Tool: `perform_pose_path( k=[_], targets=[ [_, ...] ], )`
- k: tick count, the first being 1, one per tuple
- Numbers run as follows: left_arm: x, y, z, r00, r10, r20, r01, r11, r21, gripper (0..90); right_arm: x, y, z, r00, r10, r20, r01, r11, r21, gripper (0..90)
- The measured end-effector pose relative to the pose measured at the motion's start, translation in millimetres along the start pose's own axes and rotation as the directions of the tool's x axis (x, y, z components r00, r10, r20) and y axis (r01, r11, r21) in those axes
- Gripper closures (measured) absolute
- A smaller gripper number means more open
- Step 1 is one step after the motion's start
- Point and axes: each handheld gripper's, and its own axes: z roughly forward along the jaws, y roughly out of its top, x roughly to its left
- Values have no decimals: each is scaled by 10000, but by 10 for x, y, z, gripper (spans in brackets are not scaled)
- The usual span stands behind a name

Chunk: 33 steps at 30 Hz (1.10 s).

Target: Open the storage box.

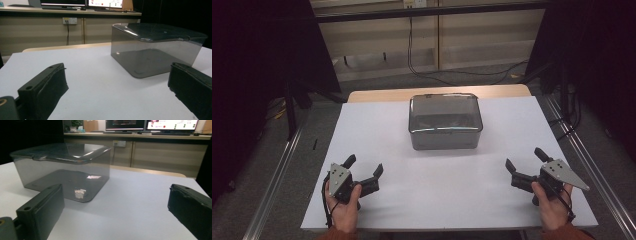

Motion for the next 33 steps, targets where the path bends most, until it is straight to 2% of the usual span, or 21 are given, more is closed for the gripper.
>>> perform_pose_path(
  k=[4,9,13,18,19,20,22,24,27,33],
  targets=[
    [-3,-5,17,10000,-1,-4,1,10000,39,21,29,-10,29,9996,-218,-163,221,9996,170,0],
    [-26,-19,47,9999,69,154,-72,9998,190,23,71,-8,75,9994,-79,-324,84,9998,158,0],
    [-21,-28,62,9999,47,108,-50,9996,290,25,121,-19,124,9985,78,-544,-61,9995,312,0],
    [-17,-35,75,9999,27,108,-31,9993,370,33,193,-15,183,9964,-74,-845,102,9994,332,0],
    [-25,-40,81,9993,-151,345,142,9995,267,33,208,-8,198,9955,-41,-944,67,9996,279,0],
    [-25,-40,81,9993,-151,345,142,9995,267,34,217,-2,204,9947,5,-1025,25,9996,292,0],
    [-50,-33,97,9994,47,347,-53,9998,196,34,235,26,249,9937,-74,-1122,113,9994,340,0],
    [-55,-29,95,9995,-18,324,13,9999,144,33,260,67,303,9919,88,-1271,-52,9996,287,0],
    [-54,-34,98,10000,-10,56,10,9999,112,23,334,119,392,9880,94,-1544,-62,9997,216,0],
    [-41,-38,109,9999,-97,-120,99,9997,203,22,485,213,540,9768,6,-2143,19,9999,118,0]
  ],
)
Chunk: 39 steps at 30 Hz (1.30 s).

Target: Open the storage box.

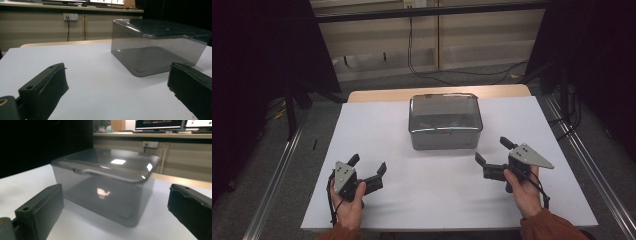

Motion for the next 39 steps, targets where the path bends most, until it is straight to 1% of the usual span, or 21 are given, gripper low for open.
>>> perform_pose_path(
  k=[2,3,4,7,9,11,12,13,14,15,16,18,21,22,24,26,29,33,35,37,39],
  targets=[
    [-9,9,12,10000,8,30,-8,10000,3,22,28,32,58,9999,55,-139,-55,10000,-32,2],
    [-14,21,18,10000,90,3,-90,9999,-65,22,45,45,86,9998,42,-210,-44,9999,-91,3],
    [-20,28,20,9999,112,-15,-112,9999,-85,22,66,61,112,9994,34,-356,-38,9999,-123,2],
    [-48,18,17,9999,122,101,-122,9999,-78,22,89,93,163,9979,60,-650,-67,9999,-114,1],
    [-54,7,-9,9997,133,228,-132,9999,-35,22,110,112,181,9978,-59,-660,56,10000,-45,0],
    [-47,-7,-54,9996,275,53,-274,9996,-119,22,139,134,190,9971,-43,-757,39,10000,-43,0],
    [-39,-13,-76,9998,178,-22,-179,9998,-101,22,158,146,199,9969,-255,-743,264,9996,100,0],
    [-33,-22,-92,10000,59,5,-59,9999,-135,22,174,154,210,9971,-347,-680,367,9989,293,0],
    [-28,-22,-102,9999,110,35,-110,9999,-76,22,196,154,220,9974,-345,-625,369,9986,379,0],
    [-29,-21,-109,10000,58,48,-57,9999,-135,22,209,154,226,9971,-425,-632,452,9981,417,0],
    [-22,-15,-126,9999,89,53,-88,9999,-144,22,222,157,232,9964,-541,-654,569,9975,411,0],
    [-17,-18,-142,10000,12,59,-11,9999,-156,22,240,172,244,9969,-438,-652,455,9986,250,0],
    [-5,-23,-146,10000,-40,-6,40,9999,-96,22,254,192,271,9960,-470,-764,485,9987,182,0],
    [2,-26,-141,9999,-106,-74,105,9999,-53,22,255,206,289,9941,-556,-927,569,9983,120,0],
    [-2,-23,-138,9999,-119,-62,119,9999,-48,22,263,219,309,9931,-600,-1008,610,9981,75,0],
    [-11,-16,-138,10000,18,-9,-18,10000,-30,22,276,237,317,9925,-555,-1087,565,9984,57,0],
    [-29,-11,-128,10000,49,82,-49,10000,-42,22,311,285,316,9893,-778,-1233,774,9970,-80,0],
    [-32,-13,-136,9999,64,124,-63,10000,-44,22,337,328,342,9867,-879,-1369,858,9961,-206,0],
    [-29,-12,-140,9999,0,135,0,10000,-63,22,358,336,375,9850,-1015,-1392,1005,9948,-146,0],
    [-21,-11,-138,9999,4,142,-3,10000,-53,22,378,335,410,9839,-1048,-1447,1042,9945,-118,0],
    [-9,-6,-135,9999,-57,124,58,9999,-90,22,407,334,445,9841,-1120,-1375,1122,9937,-64,0]
  ],
)
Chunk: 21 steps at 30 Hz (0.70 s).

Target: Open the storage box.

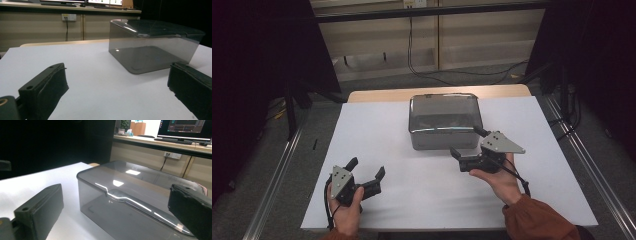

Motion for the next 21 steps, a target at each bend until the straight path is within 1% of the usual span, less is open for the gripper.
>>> perform_pose_path(
  k=[2,3,5,7,8,9,10,11,12,15,16,18,19,20,21],
  targets=[
    [5,11,1,10000,9,11,-9,10000,-25,22,20,1,32,9998,-212,-38,212,9996,162,0],
    [2,13,1,10000,-4,16,4,10000,-42,22,23,-1,46,9995,-302,-100,303,9994,150,0],
    [-14,11,-1,10000,57,67,-57,10000,-23,22,31,-14,81,9995,-306,-115,309,9993,231,0],
    [-21,14,-3,10000,54,66,-54,10000,-31,22,43,-31,117,9983,-566,-107,569,9978,354,0],
    [-22,18,-1,9999,87,67,-86,9999,-58,22,47,-39,136,9961,-881,-92,884,9952,419,9],
    [-26,20,2,9999,103,89,-102,9999,-79,22,51,-46,151,9939,-1097,-87,1100,9926,510,21],
    [-26,20,2,9999,103,89,-102,9999,-79,22,51,-46,151,9939,-1097,-87,1100,9926,510,21],
    [-28,19,5,9997,164,154,-163,9999,-42,22,40,-62,186,9902,-1394,-47,1394,9886,577,28],
    [-28,18,11,9997,181,133,-181,9998,-20,22,32,-67,197,9901,-1403,-21,1402,9883,601,28],
    [-26,17,24,9998,179,132,-179,9998,-2,22,13,-82,239,9834,-1805,173,1792,9819,609,38],
    [-24,17,27,9997,197,158,-198,9998,38,22,13,-82,239,9834,-1805,173,1792,9819,609,38],
    [-27,17,28,9996,206,183,-207,9998,29,22,31,-75,275,9638,-2637,394,2613,9636,564,45],
    [-25,17,25,9996,233,184,-233,9997,23,22,36,-72,290,9563,-2892,437,2866,9563,579,56],
    [-23,19,18,9995,266,172,-266,9996,11,22,40,-70,302,9518,-3028,489,2998,9521,598,69],
    [-23,19,18,9995,266,172,-266,9996,11,22,44,-68,320,9384,-3399,621,3350,9390,774,74]
  ],
)
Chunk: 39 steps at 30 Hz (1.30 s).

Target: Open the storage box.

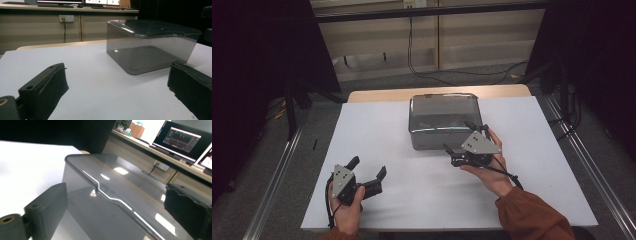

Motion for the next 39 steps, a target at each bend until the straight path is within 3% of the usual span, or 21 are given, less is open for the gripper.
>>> perform_pose_path(
  k=[2,5,10,16,18,19,20,21,22,23,24,26,28,30,32,33,34,35,38,39],
  targets=[
    [7,3,-2,10000,0,-48,0,10000,-3,22,12,7,23,9989,-463,117,462,9989,70,85],
    [9,4,17,10000,-17,-17,17,10000,13,22,36,20,55,9888,-1467,262,1464,9891,146,104],
    [0,1,27,9999,80,72,-81,9999,75,22,78,49,88,9585,-2795,563,2786,9601,233,134],
    [14,-6,32,10000,-32,-42,33,9998,190,22,125,80,132,9193,-3866,733,3847,9222,394,182],
    [13,-6,29,10000,30,-69,-28,9998,209,22,141,72,141,9111,-4058,723,4035,9139,454,190],
    [13,-6,29,10000,30,-69,-28,9998,209,22,141,72,141,9111,-4058,723,4035,9139,454,190],
    [11,-5,29,10000,63,-58,-62,9998,212,22,180,55,149,8692,-4854,945,4813,8743,636,229],
    [11,-5,29,10000,63,-58,-62,9998,212,22,180,55,149,8692,-4854,945,4813,8743,636,229],
    [11,-5,32,9999,80,-86,-78,9996,253,22,203,49,154,8531,-5119,1010,5075,8590,670,239],
    [12,-5,31,9999,101,-82,-99,9996,264,22,208,46,158,8488,-5194,991,5148,8545,688,252],
    [13,-5,29,9999,99,-63,-97,9996,252,22,213,43,166,8274,-5519,1041,5461,8339,804,264],
    [16,-5,27,9999,142,-57,-140,9996,252,21,222,37,176,7938,-5973,1145,5895,8020,965,279],
    [23,-7,24,9999,151,-69,-150,9996,239,21,235,33,190,7628,-6368,1125,6274,7709,1097,305],
    [25,-8,27,9999,61,-81,-59,9998,197,21,252,28,200,7370,-6664,1130,6560,7455,1179,305],
    [29,-6,28,10000,-48,-19,48,9999,141,22,264,22,207,7246,-6797,1137,6699,7335,1151,329],
    [27,-1,31,10000,-40,12,40,9999,106,22,264,22,207,7246,-6797,1137,6699,7335,1151,329],
    [13,4,33,9998,172,-91,-172,9998,77,22,282,6,220,7037,-7023,1075,6909,7117,1270,352],
    [9,6,37,9996,261,-112,-260,9996,77,22,291,-2,223,6985,-7080,1041,6955,7059,1338,363],
    [15,9,46,9998,161,-83,-160,9997,167,22,316,-24,240,6702,-7370,869,7232,6749,1463,434],
    [20,11,45,9997,168,-182,-164,9996,217,22,324,-29,244,6667,-7406,840,7258,6707,1528,453]
  ],
)
